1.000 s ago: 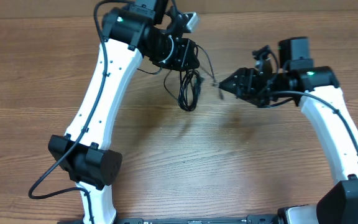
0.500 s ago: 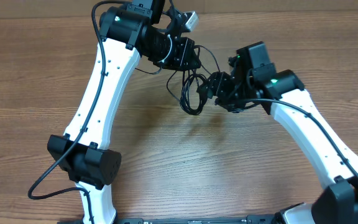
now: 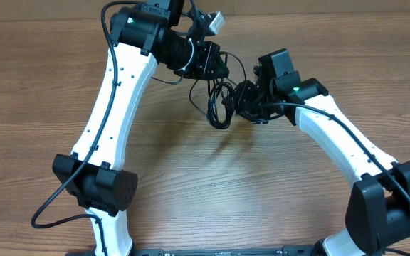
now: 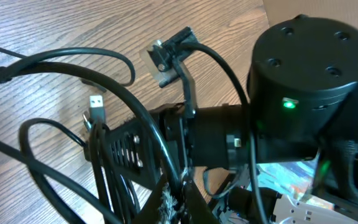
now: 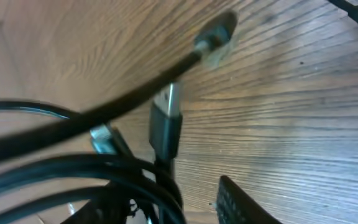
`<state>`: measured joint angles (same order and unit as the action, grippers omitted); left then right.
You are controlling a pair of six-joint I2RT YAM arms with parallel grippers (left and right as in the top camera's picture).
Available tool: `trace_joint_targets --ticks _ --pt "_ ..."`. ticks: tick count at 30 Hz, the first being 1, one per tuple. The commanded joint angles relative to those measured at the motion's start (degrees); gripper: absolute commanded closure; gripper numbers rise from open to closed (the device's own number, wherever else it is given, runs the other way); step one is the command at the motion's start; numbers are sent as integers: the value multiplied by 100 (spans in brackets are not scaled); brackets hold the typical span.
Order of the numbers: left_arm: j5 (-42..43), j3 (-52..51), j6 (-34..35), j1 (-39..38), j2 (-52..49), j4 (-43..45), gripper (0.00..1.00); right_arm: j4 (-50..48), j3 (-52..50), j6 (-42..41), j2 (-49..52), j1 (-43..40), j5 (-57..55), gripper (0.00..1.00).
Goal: Untangle cables
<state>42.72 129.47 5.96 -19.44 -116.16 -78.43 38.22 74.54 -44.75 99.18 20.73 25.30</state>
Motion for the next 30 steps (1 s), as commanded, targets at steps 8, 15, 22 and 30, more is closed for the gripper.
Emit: trace_joint_targets --ticks 8,15,22,30 --pt "-291 114 -79 225 46 -133 96 -188 -181 271 -229 2 13 96" --pt "-1801 61 -83 446 20 -577 96 63 -170 780 -1329 4 31 96" --pt "-2100 -103 -811 398 17 -852 66 752 -170 929 -1860 4 -295 96" --pt "-1224 -103 -2057 208 20 -933 20 1139 -173 1305 -1860 15 -341 97"
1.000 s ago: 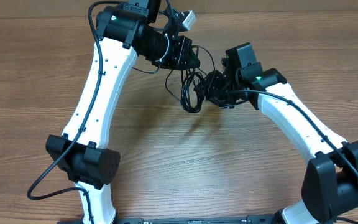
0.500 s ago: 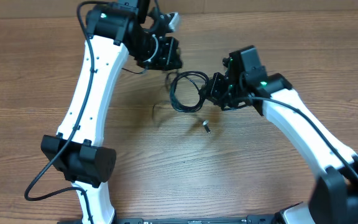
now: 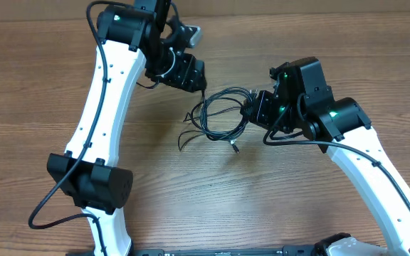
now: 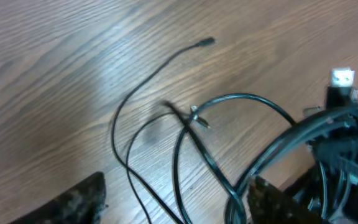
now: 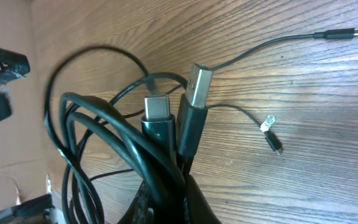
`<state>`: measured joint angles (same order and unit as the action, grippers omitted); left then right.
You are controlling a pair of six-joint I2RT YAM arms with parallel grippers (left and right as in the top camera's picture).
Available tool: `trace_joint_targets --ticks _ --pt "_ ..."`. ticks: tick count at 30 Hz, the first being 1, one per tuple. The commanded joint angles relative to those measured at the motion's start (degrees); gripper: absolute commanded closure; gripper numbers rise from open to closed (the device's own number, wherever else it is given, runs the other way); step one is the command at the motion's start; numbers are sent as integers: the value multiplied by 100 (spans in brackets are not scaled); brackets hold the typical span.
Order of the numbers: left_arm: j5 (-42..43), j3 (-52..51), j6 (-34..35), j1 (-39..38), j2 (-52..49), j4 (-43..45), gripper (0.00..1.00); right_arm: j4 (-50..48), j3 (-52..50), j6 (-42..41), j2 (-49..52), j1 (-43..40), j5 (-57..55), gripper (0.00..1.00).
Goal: Untangle cables
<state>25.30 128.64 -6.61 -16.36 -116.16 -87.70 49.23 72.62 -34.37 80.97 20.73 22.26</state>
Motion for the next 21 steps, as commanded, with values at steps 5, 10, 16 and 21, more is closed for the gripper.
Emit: trace_joint_targets --ticks 5,10,16,21 --pt "1768 -20 -1860 -107 20 -4 18 234 20 496 -39 15 -83 96" --pt "1646 -28 -2269 -238 -20 164 21 236 20 601 -39 15 -15 96" --pt "1147 -31 -2682 -546 -273 208 23 192 66 752 -39 15 168 96" --pt "841 -31 -2592 -767 -699 339 25 190 210 789 -42 15 291 96"
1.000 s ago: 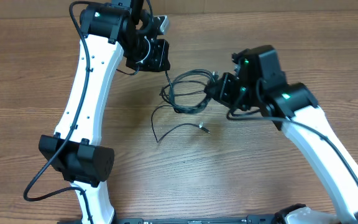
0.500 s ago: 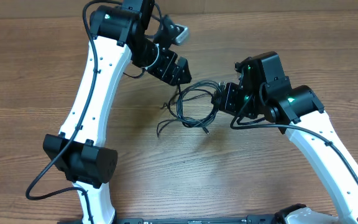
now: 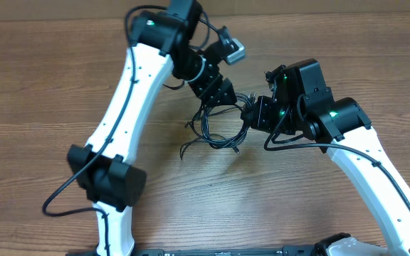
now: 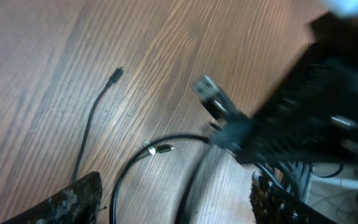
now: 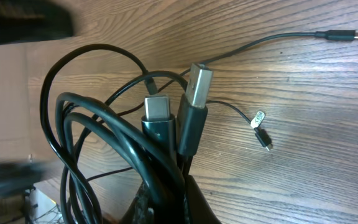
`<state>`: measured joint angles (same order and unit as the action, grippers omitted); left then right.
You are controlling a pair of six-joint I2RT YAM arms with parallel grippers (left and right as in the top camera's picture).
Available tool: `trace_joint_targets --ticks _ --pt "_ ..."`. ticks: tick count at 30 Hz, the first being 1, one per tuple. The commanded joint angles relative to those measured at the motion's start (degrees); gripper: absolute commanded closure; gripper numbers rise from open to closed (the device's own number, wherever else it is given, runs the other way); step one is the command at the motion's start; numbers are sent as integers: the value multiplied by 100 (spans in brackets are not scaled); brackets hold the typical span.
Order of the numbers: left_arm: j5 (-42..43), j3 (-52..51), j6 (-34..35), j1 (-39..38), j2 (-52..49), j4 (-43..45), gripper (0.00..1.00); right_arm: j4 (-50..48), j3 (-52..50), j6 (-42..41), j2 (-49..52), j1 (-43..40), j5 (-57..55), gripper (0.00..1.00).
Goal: Untangle cables
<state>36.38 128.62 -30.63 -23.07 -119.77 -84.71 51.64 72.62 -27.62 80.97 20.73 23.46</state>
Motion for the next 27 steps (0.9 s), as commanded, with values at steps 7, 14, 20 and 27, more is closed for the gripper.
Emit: trace_joint_targets --ticks 7,14,20,27 --pt "-507 -28 155 -57 -688 116 58 -81 216 717 -155 13 634 96" --pt "-33 -28 236 149 -752 101 96 -660 216 2140 -629 9 1919 96" --pt "251 -26 238 487 -752 101 96 -957 216 3136 -846 9 2959 96" --pt "984 -20 332 1163 -647 74 96 -466 212 3718 -848 -177 3202 96"
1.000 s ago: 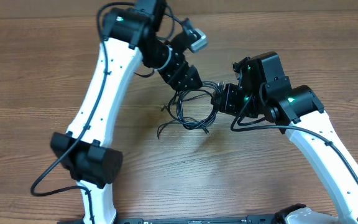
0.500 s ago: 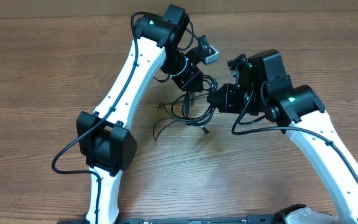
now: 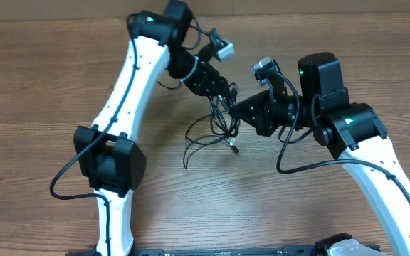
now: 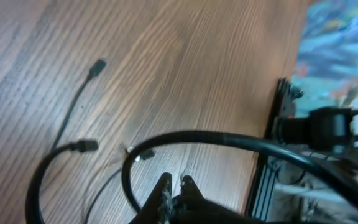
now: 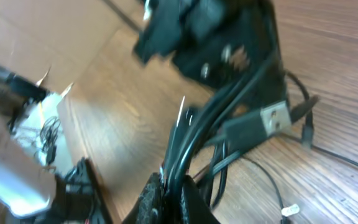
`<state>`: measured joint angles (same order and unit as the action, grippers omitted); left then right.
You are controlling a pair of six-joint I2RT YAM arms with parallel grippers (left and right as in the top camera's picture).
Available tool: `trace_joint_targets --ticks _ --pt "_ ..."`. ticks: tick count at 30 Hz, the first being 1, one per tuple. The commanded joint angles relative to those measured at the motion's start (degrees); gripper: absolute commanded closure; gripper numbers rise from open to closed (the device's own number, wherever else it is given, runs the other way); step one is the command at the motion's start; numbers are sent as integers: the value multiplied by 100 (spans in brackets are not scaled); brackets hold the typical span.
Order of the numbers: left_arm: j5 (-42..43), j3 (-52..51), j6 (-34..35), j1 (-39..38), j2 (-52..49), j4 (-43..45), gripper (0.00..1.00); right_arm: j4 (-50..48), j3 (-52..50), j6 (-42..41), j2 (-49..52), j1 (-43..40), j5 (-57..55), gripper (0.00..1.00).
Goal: Untangle cables
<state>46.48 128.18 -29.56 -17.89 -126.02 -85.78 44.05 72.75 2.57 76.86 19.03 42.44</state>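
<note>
A tangle of black cables [image 3: 217, 122] hangs between my two grippers, with loose thin ends trailing on the table [image 3: 188, 151]. My left gripper [image 3: 223, 92] comes from the upper left. In its wrist view the left gripper [image 4: 177, 182] is shut, and a thick cable loop [image 4: 229, 139] arcs from it. My right gripper [image 3: 239, 112] faces it from the right. Seen from the wrist, the right gripper [image 5: 173, 183] is shut on a bundle of black strands [image 5: 194, 140], with a USB-A plug [image 5: 272, 116] sticking out beyond.
The wooden table [image 3: 48, 107] runs all round. A thin cable end with a small plug [image 4: 96, 66] lies on it. The two arms' bases stand at the near edge, left [image 3: 105, 167] and right. A cardboard wall runs along the back.
My left gripper was open over the bundle and is now shut at it. My right gripper has turned and shifted left, and the bundle now hangs more upright between the two.
First both grippers were close together at the raised tangle. Then my left gripper stood open and apart at the upper left, while the right held the bundle spread on the table. The left gripper was then over the bundle, open, and now is shut on a strand.
</note>
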Motion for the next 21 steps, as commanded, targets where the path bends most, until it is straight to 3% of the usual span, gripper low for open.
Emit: trace_joint_targets --ticks 1,6,7,11,14,18,21 --pt "-33 24 297 730 31 184 96 409 197 704 -437 -85 1292 96" --pt "-31 24 304 984 437 96 96 885 195 758 -431 -579 1078 96" --pt "-31 24 304 984 518 72 96 922 195 608 -420 -678 962 93" --pt "-24 24 470 894 909 83 96 796 195 -238 -356 -850 592 62" --pt "11 24 833 822 1143 210 96 614 195 -702 -278 -748 297 49" --pt "11 24 1390 776 1353 334 96 369 195 -1604 -66 -485 -610 46" --pt "9 24 1818 769 1410 323 96 74 195 -1650 153 -221 -1051 45"
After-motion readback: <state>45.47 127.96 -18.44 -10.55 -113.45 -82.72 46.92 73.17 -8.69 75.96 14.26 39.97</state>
